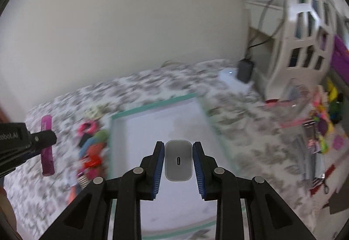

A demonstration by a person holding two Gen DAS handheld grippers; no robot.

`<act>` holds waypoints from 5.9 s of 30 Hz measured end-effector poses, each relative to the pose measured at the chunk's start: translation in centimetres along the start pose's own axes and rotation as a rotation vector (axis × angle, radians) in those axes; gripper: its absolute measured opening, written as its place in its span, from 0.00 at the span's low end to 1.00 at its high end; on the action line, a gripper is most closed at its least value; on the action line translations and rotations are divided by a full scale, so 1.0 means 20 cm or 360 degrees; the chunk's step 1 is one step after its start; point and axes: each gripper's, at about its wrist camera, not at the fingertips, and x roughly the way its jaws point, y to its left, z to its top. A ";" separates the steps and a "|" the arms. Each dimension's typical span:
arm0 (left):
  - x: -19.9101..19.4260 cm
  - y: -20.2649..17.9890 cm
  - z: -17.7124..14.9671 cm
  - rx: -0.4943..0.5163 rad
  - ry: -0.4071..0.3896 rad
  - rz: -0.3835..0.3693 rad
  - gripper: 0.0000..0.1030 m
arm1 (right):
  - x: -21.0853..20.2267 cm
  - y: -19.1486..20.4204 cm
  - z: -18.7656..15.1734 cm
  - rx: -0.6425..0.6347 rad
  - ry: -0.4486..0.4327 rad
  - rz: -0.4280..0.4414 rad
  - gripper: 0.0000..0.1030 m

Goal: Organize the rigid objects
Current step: 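Carry the highlighter and charger into the teal tray and open both tools, then move both tools back toward the object pile, then grasp the orange-blue toy with the left tool while the right tool grasps the gold-patterned box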

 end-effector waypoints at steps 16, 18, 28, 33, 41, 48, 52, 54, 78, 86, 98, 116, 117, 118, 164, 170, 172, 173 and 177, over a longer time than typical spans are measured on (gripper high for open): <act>0.53 -0.18 -0.15 0.0166 0.0172 0.0058 0.19 | 0.38 -0.03 -0.12 -0.0158 0.0249 -0.0122 0.28; 0.57 -0.19 -0.16 0.0189 0.0191 0.0077 0.19 | 0.38 -0.01 -0.12 -0.0180 0.0247 -0.0131 0.28; 0.70 -0.16 -0.22 0.0175 0.0312 0.0088 0.19 | 0.38 -0.01 -0.12 -0.0166 0.0260 -0.0123 0.28; 0.70 -0.15 -0.22 0.0162 0.0338 0.0083 0.19 | 0.38 -0.03 -0.13 -0.0125 0.0311 -0.0093 0.29; 0.71 -0.14 -0.23 0.0160 0.0390 0.0076 0.24 | 0.39 -0.11 -0.16 0.0018 0.0411 -0.0035 0.42; 0.64 -0.14 -0.21 0.0149 0.0353 0.0055 0.47 | 0.34 -0.17 -0.12 0.0157 0.0367 0.0020 0.50; 0.58 -0.12 -0.18 0.0122 0.0332 0.0062 0.56 | 0.31 -0.23 -0.10 0.0259 0.0321 0.0031 0.50; 0.55 -0.11 -0.16 0.0112 0.0313 0.0069 0.59 | 0.29 -0.26 -0.09 0.0300 0.0297 0.0028 0.50; 0.44 0.24 -0.09 -0.0155 0.0229 0.0213 0.98 | 0.39 -0.08 -0.20 0.0074 0.0411 0.0071 1.00; 0.41 0.39 -0.05 -0.0284 0.0199 0.0211 0.98 | 0.36 -0.02 -0.18 0.0034 0.0388 0.0113 1.00; 0.29 0.53 0.00 -0.0287 0.0091 0.0334 0.99 | 0.29 0.05 -0.12 0.0050 0.0348 0.0081 1.00; 0.21 0.87 0.04 -0.0350 0.0153 0.0435 0.99 | 0.22 0.62 -0.05 -0.0167 0.0365 0.0413 0.96; 0.22 0.88 0.03 -0.0366 0.0174 0.0437 0.99 | 0.24 0.64 -0.07 -0.0187 0.0389 0.0421 0.95; 0.24 0.89 0.03 -0.0384 0.0195 0.0438 0.99 | 0.25 0.67 -0.11 -0.0214 0.0417 0.0435 0.95; 0.50 0.97 -0.19 -0.0613 0.0537 0.0314 0.99 | 0.45 0.81 -0.42 -0.0490 0.0739 0.0600 0.31; 0.52 0.95 -0.19 -0.0615 0.0544 0.0276 0.99 | 0.48 0.78 -0.42 -0.0440 0.0760 0.0630 0.27; 0.53 0.94 -0.19 -0.0623 0.0546 0.0265 0.99 | 0.48 0.78 -0.42 -0.0441 0.0759 0.0633 0.27; 0.53 0.94 -0.20 -0.0626 0.0550 0.0261 0.99 | 0.48 0.78 -0.42 -0.0439 0.0760 0.0635 0.27; 0.54 0.95 -0.20 -0.0633 0.0558 0.0249 0.99 | 0.48 0.77 -0.42 -0.0423 0.0767 0.0644 0.26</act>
